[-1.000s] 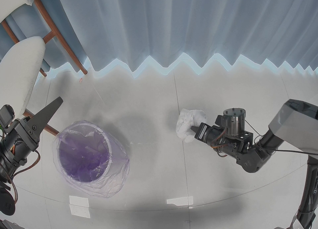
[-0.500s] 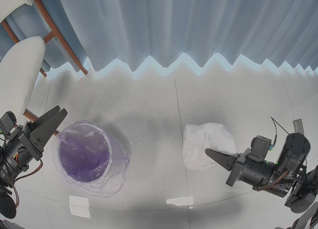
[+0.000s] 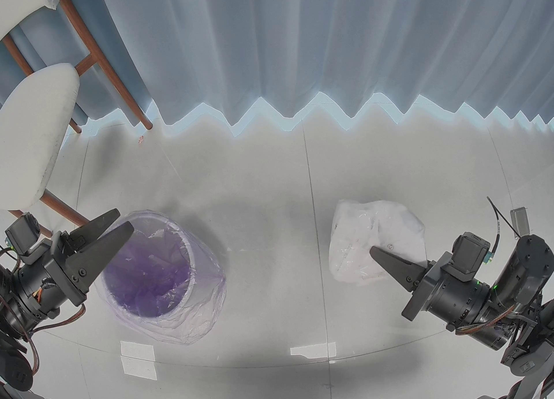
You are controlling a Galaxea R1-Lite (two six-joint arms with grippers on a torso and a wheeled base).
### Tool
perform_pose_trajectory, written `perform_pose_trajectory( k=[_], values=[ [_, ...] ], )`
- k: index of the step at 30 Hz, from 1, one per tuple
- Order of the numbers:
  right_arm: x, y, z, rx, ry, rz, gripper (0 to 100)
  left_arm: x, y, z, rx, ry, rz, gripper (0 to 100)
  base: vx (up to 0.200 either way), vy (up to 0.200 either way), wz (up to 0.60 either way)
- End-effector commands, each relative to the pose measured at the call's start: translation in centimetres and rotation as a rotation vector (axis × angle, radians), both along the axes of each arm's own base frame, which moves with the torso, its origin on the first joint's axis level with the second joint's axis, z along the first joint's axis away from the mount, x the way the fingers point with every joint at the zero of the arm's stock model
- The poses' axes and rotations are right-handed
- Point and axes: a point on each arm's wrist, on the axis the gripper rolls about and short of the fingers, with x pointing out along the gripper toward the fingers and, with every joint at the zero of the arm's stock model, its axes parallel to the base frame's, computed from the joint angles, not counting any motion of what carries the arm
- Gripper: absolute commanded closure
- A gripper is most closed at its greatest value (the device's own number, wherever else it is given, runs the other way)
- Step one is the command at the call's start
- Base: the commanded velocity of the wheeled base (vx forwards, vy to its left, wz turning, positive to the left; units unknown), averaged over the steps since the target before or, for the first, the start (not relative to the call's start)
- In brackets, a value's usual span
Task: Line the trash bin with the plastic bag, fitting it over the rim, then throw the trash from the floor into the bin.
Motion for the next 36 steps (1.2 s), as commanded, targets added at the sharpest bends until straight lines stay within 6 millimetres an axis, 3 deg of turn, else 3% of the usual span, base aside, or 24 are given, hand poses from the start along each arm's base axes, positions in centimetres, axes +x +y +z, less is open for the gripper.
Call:
perform_pose_trajectory(
  k=[1, 11, 36],
  values=[
    [1.1, 0.7, -1.4, -0.043, 0.003, -0.031, 100, 0.0, -0.4, -0.7, 0.009, 0.035, -0.027, 0, 0.0, 0.0, 0.0],
    [2.1, 1.1, -2.9, -0.086, -0.03, -0.079, 100, -0.5, -1.1, -1.1, 0.004, 0.059, -0.063, 0, 0.0, 0.0, 0.0],
    [2.2, 1.4, -3.8, -0.125, -0.013, -0.07, 100, -0.8, -1.5, -1.1, 0.008, 0.048, -0.067, 0, 0.0, 0.2, 0.0]
  ],
)
